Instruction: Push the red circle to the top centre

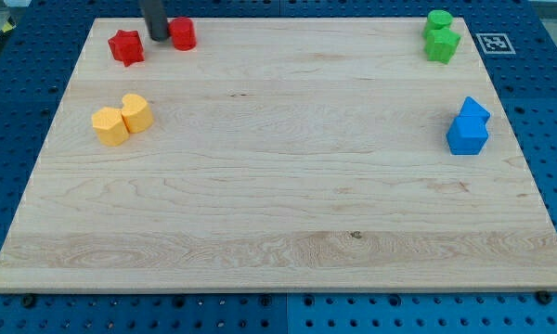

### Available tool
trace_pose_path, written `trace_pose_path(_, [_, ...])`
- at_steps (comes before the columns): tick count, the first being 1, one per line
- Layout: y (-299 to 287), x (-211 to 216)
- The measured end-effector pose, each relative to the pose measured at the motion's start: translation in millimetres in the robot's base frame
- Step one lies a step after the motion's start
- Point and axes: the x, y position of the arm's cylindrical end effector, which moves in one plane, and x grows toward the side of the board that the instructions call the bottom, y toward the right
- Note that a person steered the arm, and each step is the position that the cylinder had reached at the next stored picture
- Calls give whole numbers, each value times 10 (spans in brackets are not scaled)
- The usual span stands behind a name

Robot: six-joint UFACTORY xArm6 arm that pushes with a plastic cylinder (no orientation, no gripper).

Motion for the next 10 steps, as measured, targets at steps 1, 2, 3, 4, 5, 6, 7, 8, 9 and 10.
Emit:
trace_pose_path(1, [254,0])
trace_pose_path(2, [552,0])
trace_pose_path(3, [612,0])
trace_pose_path(4, [612,0])
trace_pose_path(5, [612,-3])
trace_pose_path(6, [612,-3])
trace_pose_path(7, [672,-3])
trace_pose_path(8, [870,-2])
trace_pose_path(9, [1127,28])
trace_pose_path(10, [1277,28])
